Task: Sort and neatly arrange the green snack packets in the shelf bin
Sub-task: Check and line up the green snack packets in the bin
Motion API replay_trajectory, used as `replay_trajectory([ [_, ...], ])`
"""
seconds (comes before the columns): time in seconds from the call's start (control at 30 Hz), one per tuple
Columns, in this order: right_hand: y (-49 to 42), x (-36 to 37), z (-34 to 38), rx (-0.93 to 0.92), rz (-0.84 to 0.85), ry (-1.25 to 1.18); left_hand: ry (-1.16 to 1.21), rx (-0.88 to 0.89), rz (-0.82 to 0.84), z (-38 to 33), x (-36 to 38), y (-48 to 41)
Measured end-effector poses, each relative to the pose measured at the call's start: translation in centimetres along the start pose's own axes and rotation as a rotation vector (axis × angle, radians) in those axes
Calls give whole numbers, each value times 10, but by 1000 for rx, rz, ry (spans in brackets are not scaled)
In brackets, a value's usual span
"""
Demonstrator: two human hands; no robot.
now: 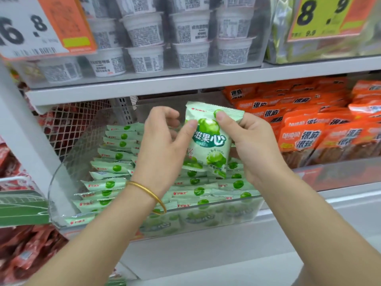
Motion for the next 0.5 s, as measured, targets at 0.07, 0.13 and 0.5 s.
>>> replay_trajectory([
  [0.07,-2,-2,-2,9,-40,-16,-146,142,-50,-2,4,7],
  [0.13,-3,-1,-5,37,-48,-36,-249,224,-4,2,12,13],
  [0.5,-5,14,-8,81,155,-65,-65,46,240,24,13,3],
])
Point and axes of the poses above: each hand's wrist, its own y-axis away from the middle knuckle, its own x-axis out of the palm, z = x × y, the point moved 3 cm from there along -y, towards the middle knuckle, and after that the axes turned 12 degrees about -x, right-handed, at the moved point
